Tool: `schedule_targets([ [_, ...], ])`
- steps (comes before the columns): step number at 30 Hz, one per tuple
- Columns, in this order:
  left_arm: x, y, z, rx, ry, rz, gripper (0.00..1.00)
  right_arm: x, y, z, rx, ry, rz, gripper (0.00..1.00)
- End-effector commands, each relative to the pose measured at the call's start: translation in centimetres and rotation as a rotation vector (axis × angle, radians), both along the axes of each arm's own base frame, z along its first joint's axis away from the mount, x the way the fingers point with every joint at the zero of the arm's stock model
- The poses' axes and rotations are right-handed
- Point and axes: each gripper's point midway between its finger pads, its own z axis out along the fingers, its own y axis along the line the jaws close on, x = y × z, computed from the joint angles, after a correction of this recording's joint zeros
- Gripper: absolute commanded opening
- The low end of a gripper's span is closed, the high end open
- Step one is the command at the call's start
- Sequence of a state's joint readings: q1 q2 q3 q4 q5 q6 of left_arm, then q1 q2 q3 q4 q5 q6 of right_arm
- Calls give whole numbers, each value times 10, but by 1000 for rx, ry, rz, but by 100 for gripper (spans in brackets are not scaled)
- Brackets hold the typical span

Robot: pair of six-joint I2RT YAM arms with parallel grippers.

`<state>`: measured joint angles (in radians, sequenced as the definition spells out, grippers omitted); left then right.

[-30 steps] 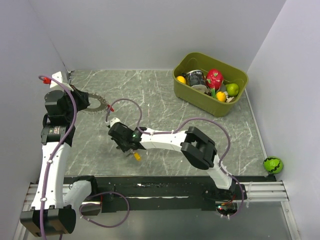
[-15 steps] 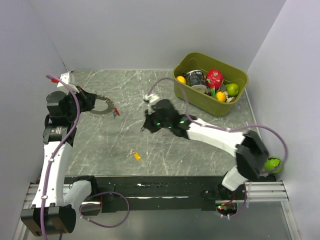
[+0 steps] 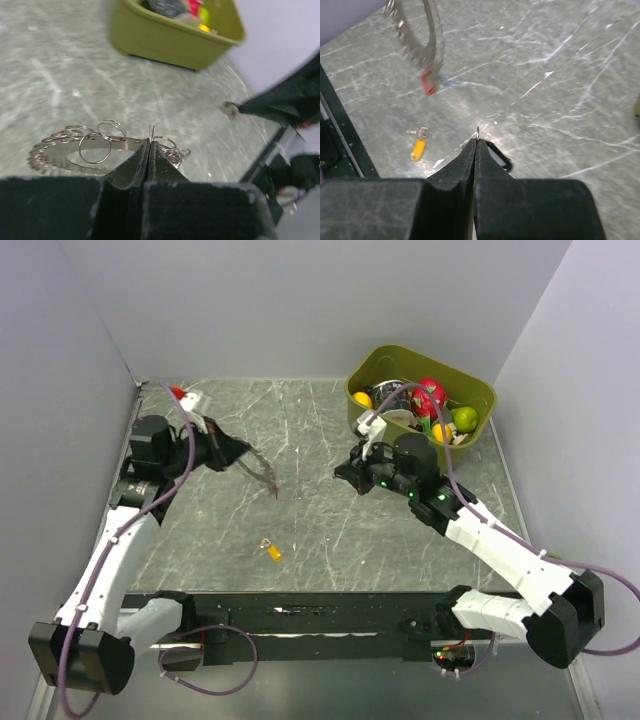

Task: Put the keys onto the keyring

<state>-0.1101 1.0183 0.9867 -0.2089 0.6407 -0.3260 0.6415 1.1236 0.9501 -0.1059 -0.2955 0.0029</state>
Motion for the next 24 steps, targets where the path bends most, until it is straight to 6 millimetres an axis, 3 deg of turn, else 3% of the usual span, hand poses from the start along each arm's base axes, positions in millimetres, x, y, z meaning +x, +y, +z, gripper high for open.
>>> schedule_targets([
  [1, -17, -40, 18, -7, -131, -142, 1, -14, -4, 17, 4, -108, 115, 0],
  [5, -29, -80, -15, 40, -113, -240, 1, -28, 1, 20, 8, -130, 205, 0],
  [11, -53, -120, -50, 161, -76, -373, 1, -45, 10, 18, 16, -124, 330, 0],
  [19, -67, -134, -67, 246, -82, -397, 1, -51, 11, 16, 1, -128, 374, 0],
  [24, -77, -139, -61, 251, -114, -421, 1, -52, 14, 11, -20, -112, 403, 0],
])
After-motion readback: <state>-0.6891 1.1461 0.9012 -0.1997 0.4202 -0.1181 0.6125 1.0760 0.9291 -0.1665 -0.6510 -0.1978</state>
